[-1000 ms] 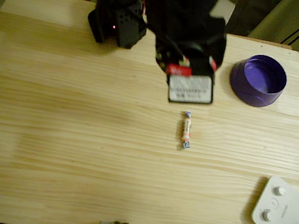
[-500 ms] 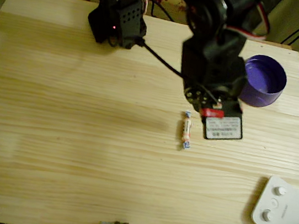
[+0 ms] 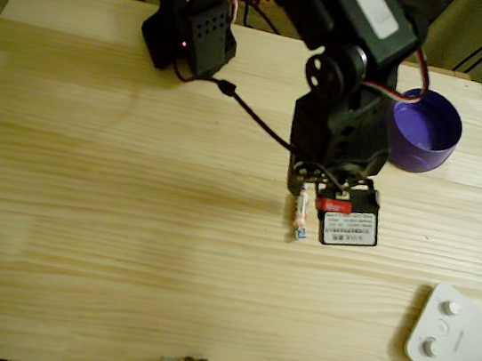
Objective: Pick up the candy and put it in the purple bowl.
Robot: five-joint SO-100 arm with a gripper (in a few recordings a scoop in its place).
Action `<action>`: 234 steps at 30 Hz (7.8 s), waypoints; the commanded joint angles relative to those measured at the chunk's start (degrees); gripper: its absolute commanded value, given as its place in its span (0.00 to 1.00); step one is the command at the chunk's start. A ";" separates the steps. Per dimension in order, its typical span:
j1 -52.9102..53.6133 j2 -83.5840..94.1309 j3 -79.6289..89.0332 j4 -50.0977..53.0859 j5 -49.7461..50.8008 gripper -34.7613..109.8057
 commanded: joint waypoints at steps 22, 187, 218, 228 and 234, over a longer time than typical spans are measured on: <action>-2.64 -6.68 -13.01 0.09 4.22 0.56; -39.64 -3.96 -19.60 -20.21 -40.43 0.24; -36.47 -5.62 -24.08 -9.76 -42.45 0.41; -34.45 2.55 -21.27 -9.84 -42.36 0.34; -29.97 11.87 -16.44 -10.02 -42.36 0.25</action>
